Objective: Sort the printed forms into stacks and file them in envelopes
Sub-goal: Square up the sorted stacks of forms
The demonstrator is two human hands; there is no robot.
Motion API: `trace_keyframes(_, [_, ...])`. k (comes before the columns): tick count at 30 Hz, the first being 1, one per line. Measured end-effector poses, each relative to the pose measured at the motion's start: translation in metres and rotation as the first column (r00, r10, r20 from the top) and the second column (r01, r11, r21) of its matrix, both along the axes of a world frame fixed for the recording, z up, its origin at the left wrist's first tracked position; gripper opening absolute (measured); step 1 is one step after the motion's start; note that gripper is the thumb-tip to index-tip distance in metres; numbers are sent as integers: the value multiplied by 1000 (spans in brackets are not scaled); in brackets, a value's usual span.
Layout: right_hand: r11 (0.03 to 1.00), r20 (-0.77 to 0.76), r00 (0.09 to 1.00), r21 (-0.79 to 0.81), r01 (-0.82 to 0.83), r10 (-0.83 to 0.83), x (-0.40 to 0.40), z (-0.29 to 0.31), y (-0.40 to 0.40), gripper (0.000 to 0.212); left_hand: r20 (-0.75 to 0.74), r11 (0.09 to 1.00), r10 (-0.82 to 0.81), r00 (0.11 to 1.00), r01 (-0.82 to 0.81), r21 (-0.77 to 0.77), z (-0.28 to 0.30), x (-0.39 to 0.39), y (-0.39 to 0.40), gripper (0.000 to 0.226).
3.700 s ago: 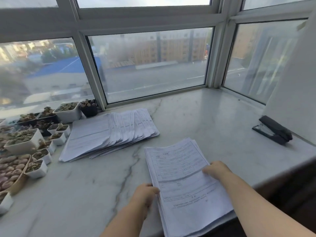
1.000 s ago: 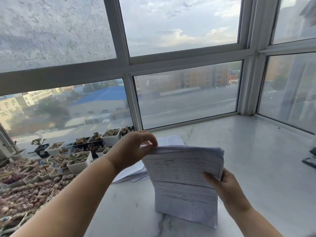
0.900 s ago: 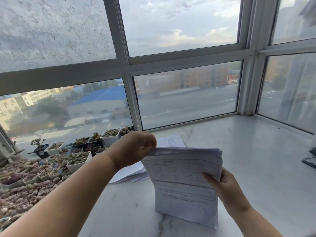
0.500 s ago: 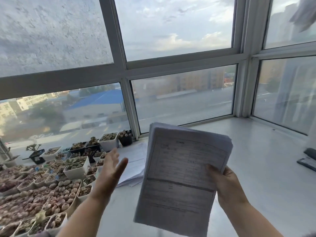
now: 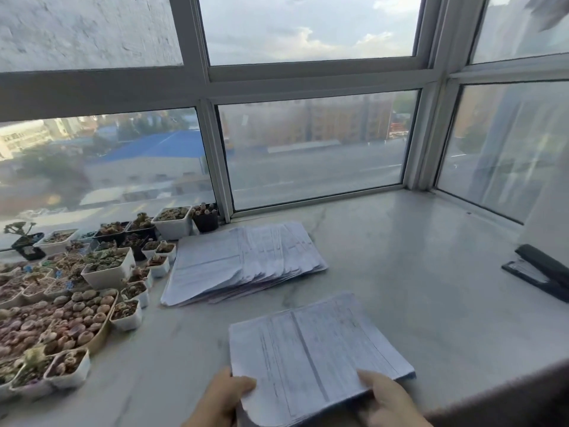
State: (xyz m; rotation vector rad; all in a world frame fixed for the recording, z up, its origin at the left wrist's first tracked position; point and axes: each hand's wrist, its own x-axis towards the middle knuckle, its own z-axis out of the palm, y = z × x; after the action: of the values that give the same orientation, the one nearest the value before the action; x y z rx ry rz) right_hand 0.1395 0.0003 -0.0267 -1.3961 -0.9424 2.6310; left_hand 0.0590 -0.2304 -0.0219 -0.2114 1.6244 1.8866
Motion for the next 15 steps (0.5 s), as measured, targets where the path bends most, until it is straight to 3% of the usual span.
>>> trace_keyframes(3, [994,-36,995,55,-90,92,8,0,53,30,-120,999,-18,993,12,-52,-5,-17,-8,92])
trace_keyframes(6, [929,85,963,252,-271,257,-3,0,101,36,-89,993,-104,991,107,38,-11,-31,-16,78])
trace_keyframes(9, [690,267,825,455,-563,498,-31,0,108,26,-4,977,-161,987,160,143,-20,-34,-10,62])
trace_keyframes(11, [475,406,744,584,-658,531,-51,3,102,27,-29,989,-126,992,127,72,-23,-30,2,55])
trace_keyframes(13, [356,420,741,683,-638,524,-61,13,96,29,-171,999,-40,985,36,-26,-23,-28,10,54])
trace_keyframes(15, [399,245,807,769,-499,537,-63,22,94,29,-335,992,88,938,-114,-61,-14,-35,7,37])
